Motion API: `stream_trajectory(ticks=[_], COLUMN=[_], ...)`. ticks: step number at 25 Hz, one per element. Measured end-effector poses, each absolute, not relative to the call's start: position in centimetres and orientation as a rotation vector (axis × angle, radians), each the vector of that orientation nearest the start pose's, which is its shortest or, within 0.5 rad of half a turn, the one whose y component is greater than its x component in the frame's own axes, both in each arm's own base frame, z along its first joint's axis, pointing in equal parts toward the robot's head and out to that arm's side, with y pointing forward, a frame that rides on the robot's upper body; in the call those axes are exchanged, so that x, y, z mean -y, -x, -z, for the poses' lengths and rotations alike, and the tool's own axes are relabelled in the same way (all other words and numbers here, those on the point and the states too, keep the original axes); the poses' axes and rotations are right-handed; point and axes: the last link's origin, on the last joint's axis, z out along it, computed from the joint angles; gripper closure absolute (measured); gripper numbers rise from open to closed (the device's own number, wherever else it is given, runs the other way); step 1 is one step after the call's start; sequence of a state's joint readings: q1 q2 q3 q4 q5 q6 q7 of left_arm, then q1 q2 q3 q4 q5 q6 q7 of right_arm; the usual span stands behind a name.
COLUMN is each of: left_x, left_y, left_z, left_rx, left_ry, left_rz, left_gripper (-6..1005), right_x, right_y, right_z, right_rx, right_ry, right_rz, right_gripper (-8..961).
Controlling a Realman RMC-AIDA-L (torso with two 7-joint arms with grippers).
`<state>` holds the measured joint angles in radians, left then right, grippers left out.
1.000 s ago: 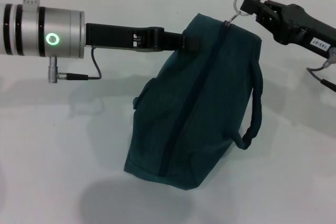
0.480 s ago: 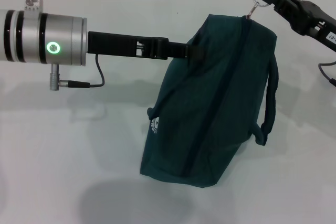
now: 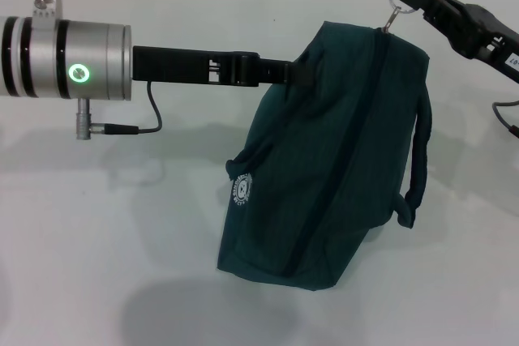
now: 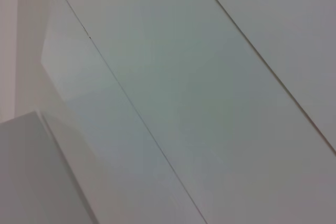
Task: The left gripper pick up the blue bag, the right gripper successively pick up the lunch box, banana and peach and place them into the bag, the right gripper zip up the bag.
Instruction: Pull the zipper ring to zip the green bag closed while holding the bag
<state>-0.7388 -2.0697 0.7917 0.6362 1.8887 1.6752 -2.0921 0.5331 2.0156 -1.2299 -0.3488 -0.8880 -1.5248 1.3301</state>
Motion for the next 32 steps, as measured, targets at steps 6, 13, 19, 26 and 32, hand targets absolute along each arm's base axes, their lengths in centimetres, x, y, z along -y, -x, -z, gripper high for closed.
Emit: stream_trajectory(ticks=[6,13,19,26,32], left_x=[-35.8,-35.2,-34.8,-35.7,-37.4], left_y=[16.6,16.3,15.9,16.6,17.9], left_z=[0.4,0.2,0.2,0.1,-0.3], left_rx=[1.359,1.328,1.284,1.295,1.333], left_ry=[2.867,2.91,2.946,2.859,2.699], left_rz=[0.951,0.983,1.028,1.019,0.991], left_gripper=[936,938,940,940,939], right_x=[-34.5,-34.2,-34.0,-33.9,-33.6], right_y=[-22.1,-22.6,-22.5,-22.4,-22.3], right_z=[-0.9,-1.5,-1.9,-1.9,-1.7], right_rx=[-0.813,-0.87,-0.938,-0.958,-0.958], right_ry=[2.27,2.239,2.243,2.252,2.266], right_rz=[-1.518,-1.557,-1.609,-1.619,-1.626], right_gripper=[941,941,941,940,940])
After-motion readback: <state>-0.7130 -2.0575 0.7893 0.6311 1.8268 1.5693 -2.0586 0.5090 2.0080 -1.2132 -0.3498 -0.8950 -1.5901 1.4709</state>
